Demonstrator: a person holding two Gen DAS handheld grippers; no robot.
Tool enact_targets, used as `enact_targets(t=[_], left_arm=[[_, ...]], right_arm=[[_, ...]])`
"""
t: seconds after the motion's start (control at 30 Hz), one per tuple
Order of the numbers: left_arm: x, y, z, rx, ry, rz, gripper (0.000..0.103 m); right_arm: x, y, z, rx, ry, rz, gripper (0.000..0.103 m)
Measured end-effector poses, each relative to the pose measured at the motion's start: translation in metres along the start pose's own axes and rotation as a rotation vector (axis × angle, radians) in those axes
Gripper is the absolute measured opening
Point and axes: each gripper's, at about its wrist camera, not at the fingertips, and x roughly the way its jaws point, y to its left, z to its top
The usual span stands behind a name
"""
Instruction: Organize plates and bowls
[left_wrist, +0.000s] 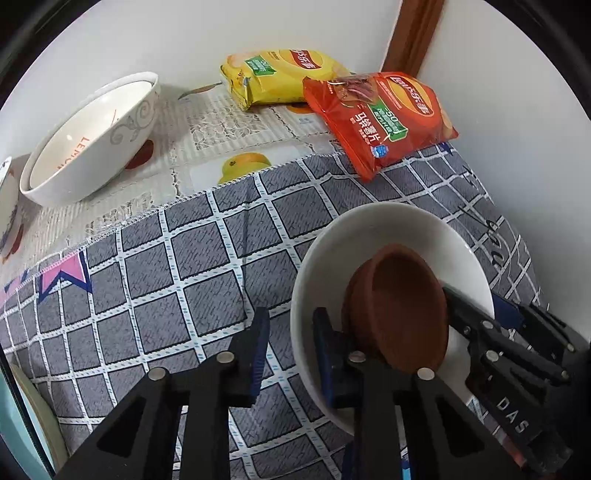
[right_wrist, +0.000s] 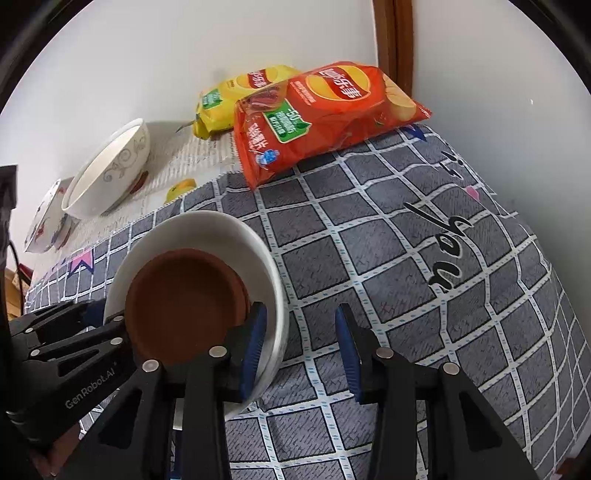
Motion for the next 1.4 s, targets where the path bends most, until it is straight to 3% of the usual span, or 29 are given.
enact_targets(t=[0.1, 0.27, 0.57, 0.83, 1.4], left_arm=[[0.000, -0.001, 0.000, -0.007, 0.001, -0.011, 0.016], [-0.001, 0.000, -0.002, -0.042, -0.019, -0.030, 0.012], [-0.006, 0.003, -0.006, -0.055, -0.019, -0.035, 0.011], [-0.039, 0.020, -0.014, -0.100, -0.055, -0.021, 0.012], [-0.106, 0.124, -0.066, -0.242, -0.108, 0.071, 0.011]], right_arm=[[0.000, 0.000, -0.002, 0.002, -0.027, 0.003, 0.036], [0.002, 0.001, -0.001, 0.037, -0.029, 0.067, 0.014], [0.001, 0.003, 0.001, 0.063, -0.010, 0.060, 0.011], [-0.021, 0.019, 0.001, 0.078, -0.035, 0.116, 0.012], [-0.050, 0.139, -0.012, -0.035, -0.030, 0.234, 0.010]])
